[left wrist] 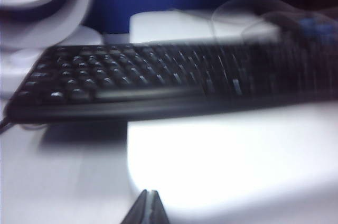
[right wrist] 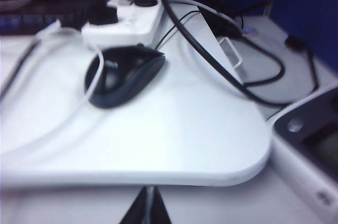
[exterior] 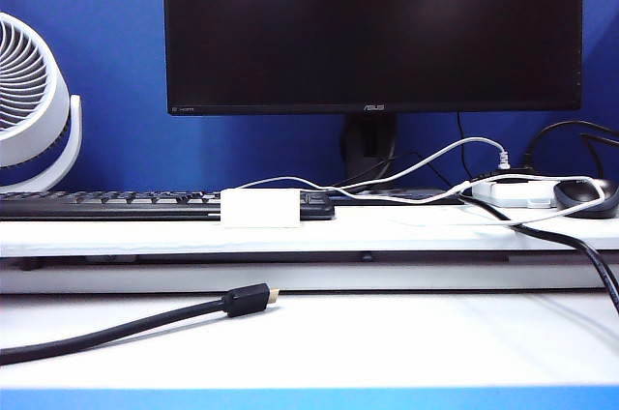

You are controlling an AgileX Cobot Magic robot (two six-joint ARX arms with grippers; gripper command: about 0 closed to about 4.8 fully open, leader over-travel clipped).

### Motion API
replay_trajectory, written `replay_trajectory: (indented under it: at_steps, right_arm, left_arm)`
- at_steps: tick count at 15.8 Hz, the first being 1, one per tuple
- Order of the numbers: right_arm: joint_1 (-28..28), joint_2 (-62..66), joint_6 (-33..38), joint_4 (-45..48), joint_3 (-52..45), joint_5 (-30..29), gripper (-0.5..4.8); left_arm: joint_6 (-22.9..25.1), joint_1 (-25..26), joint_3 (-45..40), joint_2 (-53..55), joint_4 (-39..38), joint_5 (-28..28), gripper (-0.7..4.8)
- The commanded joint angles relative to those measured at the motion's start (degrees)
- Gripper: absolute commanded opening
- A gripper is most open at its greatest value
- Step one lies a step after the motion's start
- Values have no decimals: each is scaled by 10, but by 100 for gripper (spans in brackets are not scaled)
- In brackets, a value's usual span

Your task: Pick up the Type-C charging cable and the charging base, insert one end of the Type-C charger into the corresponding slot on the base, and finally place the plugged-in charger back on the table.

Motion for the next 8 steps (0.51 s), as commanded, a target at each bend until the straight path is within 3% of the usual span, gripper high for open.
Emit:
replay_trajectory:
  at_steps: [1, 4, 8]
  right_arm:
    - [1, -1, 162, 35, 32, -20, -1]
    - [1, -1, 148, 36, 96, -24, -1]
    - [0, 34, 123, 44, 184, 3, -1]
  left_arm:
    - [-124, -1, 39, -1, 70, -70, -3]
    - [-124, -1, 110, 30, 70, -73, -3]
    - [-63, -1, 233, 176, 86, -72, -4]
